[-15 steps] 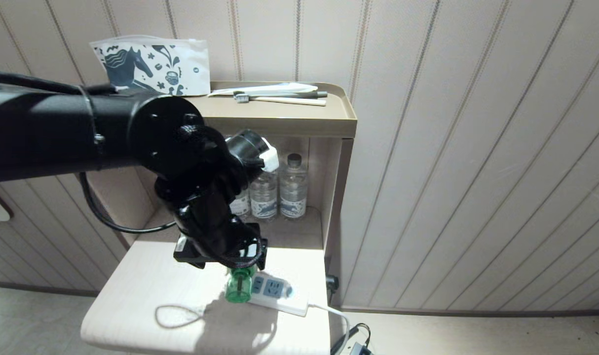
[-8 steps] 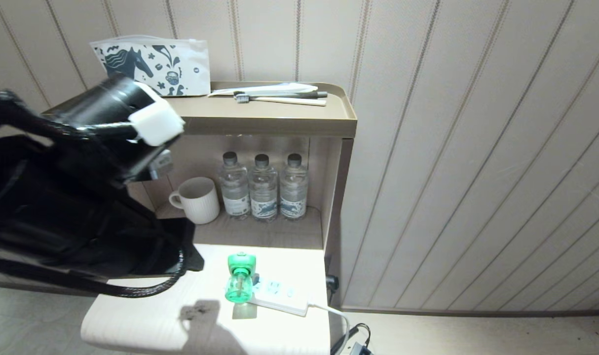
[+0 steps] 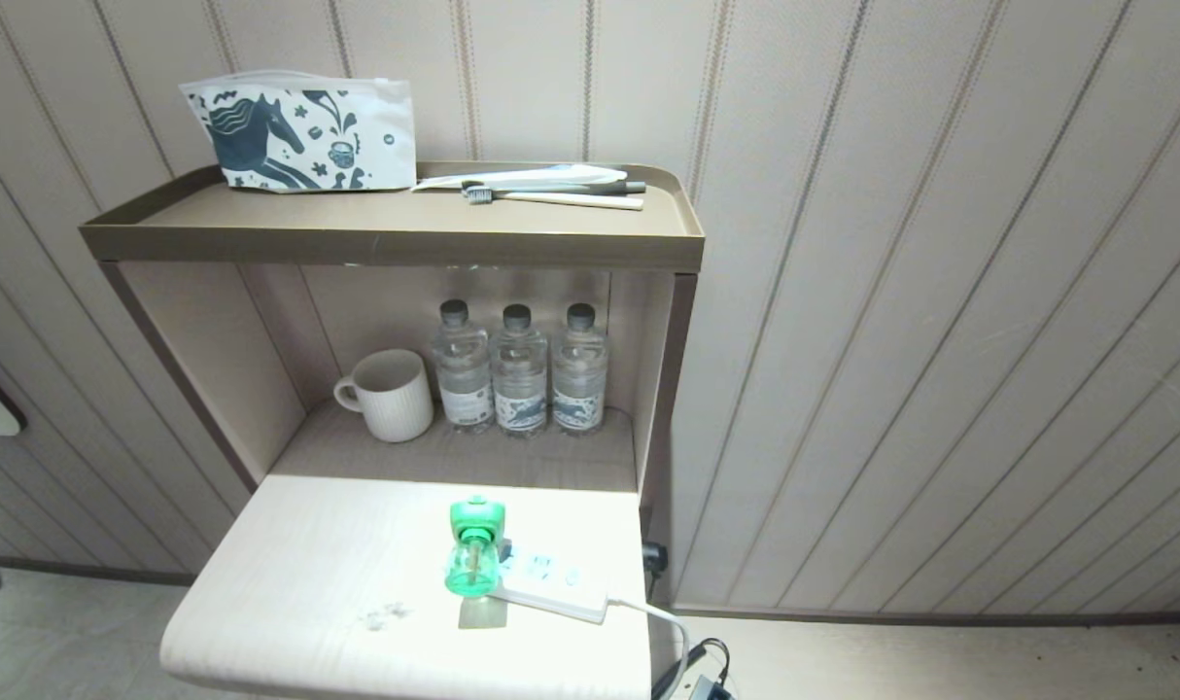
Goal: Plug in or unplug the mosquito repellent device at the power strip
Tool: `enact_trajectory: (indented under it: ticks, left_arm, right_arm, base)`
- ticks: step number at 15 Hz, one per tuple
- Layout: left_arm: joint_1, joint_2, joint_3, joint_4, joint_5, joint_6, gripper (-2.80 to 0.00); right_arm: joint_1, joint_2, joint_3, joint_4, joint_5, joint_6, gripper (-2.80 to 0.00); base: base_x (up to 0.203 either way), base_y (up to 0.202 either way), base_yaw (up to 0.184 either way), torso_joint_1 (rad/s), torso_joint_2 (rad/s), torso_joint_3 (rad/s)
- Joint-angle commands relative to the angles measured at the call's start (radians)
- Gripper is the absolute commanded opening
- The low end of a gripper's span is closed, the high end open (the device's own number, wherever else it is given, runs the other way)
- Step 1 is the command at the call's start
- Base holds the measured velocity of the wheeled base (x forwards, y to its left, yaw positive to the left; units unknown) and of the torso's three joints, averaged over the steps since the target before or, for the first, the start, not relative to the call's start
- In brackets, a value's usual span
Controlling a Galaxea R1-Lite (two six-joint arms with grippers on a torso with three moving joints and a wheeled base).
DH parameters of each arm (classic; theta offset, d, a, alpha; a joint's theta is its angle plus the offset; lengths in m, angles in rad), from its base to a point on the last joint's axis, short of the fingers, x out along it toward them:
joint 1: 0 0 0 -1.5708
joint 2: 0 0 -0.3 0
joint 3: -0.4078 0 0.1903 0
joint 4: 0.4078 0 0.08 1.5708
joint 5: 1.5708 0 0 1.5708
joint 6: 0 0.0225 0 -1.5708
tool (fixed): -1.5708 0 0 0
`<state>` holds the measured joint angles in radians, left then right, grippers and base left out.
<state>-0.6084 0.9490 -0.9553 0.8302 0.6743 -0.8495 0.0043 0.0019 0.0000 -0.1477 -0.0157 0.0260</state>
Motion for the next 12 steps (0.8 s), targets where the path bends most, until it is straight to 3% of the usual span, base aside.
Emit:
enact_trajectory:
  ticks: [1,4,6,8,10,12]
  left_arm:
    - [0.123,-0.185,0.096,0.001,0.022,-0.010,-2.80]
    - [0.302,-0.345,0.236,-0.020,0.049,0.037,-2.80]
    - [0.409,-0.445,0.307,-0.064,0.049,0.134,-2.80]
    - [0.495,-0.575,0.389,-0.179,0.009,0.331,-2.80]
    - [0.564,-0.706,0.552,-0.369,-0.068,0.551,-2.80]
    - [0.591,-0.823,0.720,-0.585,-0.166,0.720,-2.80]
  right_arm:
    - [0.000,0.001,0.000,-0.001,-0.001,0.000,-2.80]
    - [0.000,0.001,0.000,-0.001,0.000,0.000,-2.80]
    - [0.000,0.001,0.000,-0.001,0.000,-0.001,-2.80]
    - [0.000,0.001,0.000,-0.001,0.000,-0.001,-2.80]
    - [0.000,0.000,0.000,-0.001,0.000,0.000,-2.80]
    - [0.000,0.000,0.000,-0.001,0.000,0.000,-2.80]
  base:
    - [0.000,0.000,0.000,0.000,0.00,0.000]
    - [0.000,0.000,0.000,0.000,0.00,0.000]
    - [0.000,0.000,0.000,0.000,0.00,0.000]
    - [0.000,0.000,0.000,0.000,0.00,0.000]
    - [0.000,0.000,0.000,0.000,0.00,0.000]
    - [0.000,0.000,0.000,0.000,0.00,0.000]
